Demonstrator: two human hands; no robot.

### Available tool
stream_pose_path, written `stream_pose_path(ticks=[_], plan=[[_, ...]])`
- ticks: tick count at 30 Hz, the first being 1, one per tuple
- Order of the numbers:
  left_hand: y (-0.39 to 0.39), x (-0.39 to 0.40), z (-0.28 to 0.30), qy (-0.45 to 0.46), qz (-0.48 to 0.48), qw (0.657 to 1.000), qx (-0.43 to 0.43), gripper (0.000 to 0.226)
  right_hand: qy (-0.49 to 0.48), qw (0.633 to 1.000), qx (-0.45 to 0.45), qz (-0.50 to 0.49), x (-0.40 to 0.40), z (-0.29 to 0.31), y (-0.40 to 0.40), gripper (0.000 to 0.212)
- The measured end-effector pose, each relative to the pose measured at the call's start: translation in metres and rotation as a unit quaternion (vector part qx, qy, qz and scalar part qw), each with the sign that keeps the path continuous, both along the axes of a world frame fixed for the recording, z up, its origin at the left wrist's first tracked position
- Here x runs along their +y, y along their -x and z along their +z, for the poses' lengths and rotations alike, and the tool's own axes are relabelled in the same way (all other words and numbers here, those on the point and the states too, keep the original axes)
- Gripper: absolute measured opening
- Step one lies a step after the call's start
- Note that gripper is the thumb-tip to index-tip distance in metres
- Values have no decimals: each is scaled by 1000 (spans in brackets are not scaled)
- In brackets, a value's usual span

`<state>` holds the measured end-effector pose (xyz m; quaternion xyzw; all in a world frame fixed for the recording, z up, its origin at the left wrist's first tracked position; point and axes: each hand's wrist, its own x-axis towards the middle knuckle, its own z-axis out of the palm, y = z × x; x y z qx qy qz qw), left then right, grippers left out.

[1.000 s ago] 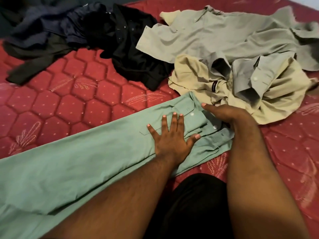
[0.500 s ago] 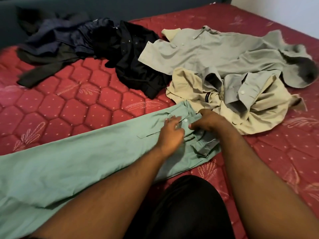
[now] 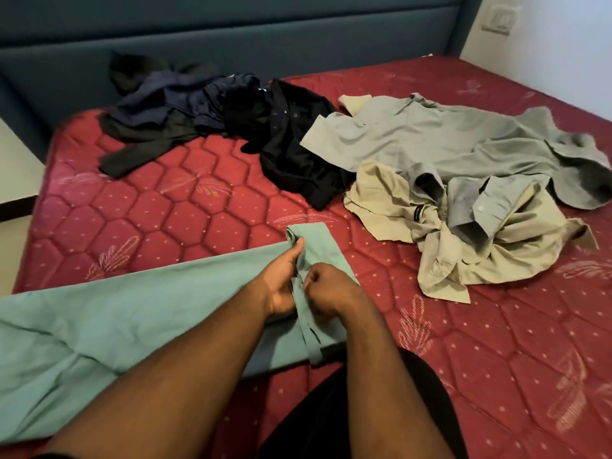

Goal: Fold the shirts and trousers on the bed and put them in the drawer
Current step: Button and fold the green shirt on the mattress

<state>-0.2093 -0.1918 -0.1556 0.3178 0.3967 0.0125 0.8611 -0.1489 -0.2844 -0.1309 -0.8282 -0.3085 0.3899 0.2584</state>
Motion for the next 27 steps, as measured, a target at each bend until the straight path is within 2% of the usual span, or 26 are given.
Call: stream_pose_path(ticks=[2,4,5,6,8,9,11,12,14,15,16,19,20,22,24,25,27], plan=[[-8,-3,0,-68,6,998,18,42,-49,995,59,-60,-3,-5,-5,18],[-17,-7,10,-139,28,989,49,27,-111,971,145,-157,-8,2,-13,25],[-22,-6,14,-153,33,986,61,25,-143,957,145,-204,-12,4,-21,26],[-28,-5,16,-165,31,983,71,24,-172,949,105,-241,-18,2,-31,26],[-38,-1,20,-180,8,980,84,23,-198,938,-38,-281,-24,-7,-52,19],[-40,0,20,-185,-6,979,86,20,-189,938,-68,-284,-26,-11,-57,16],[-39,-1,18,-234,-30,966,102,17,-157,952,-58,-257,-22,-19,-61,21],[-35,-1,13,-295,-35,947,119,20,-129,963,-39,-234,-19,-22,-61,29],[-21,1,4,-441,-28,881,171,29,-78,980,-13,-184,-12,-28,-59,46],[-12,0,0,-488,-14,852,190,35,-62,983,-9,-170,-11,-30,-59,53],[-1,-3,-1,-502,-4,841,201,39,-51,985,-12,-162,-10,-31,-60,58],[32,-20,-2,-471,0,852,226,32,-32,988,-24,-150,-9,-32,-61,67],[42,-28,2,-445,-25,864,235,34,-29,988,-22,-152,-8,-31,-60,70],[58,-47,11,-383,-125,879,255,51,-29,987,-12,-156,-9,-29,-58,78],[64,-65,16,-298,-186,904,245,61,-31,987,0,-158,-12,-24,-58,85],[64,-72,16,-258,-172,924,223,57,-29,987,4,-157,-13,-21,-58,86],[57,-81,13,-192,-66,964,171,40,-26,987,16,-157,-15,-20,-58,85]])
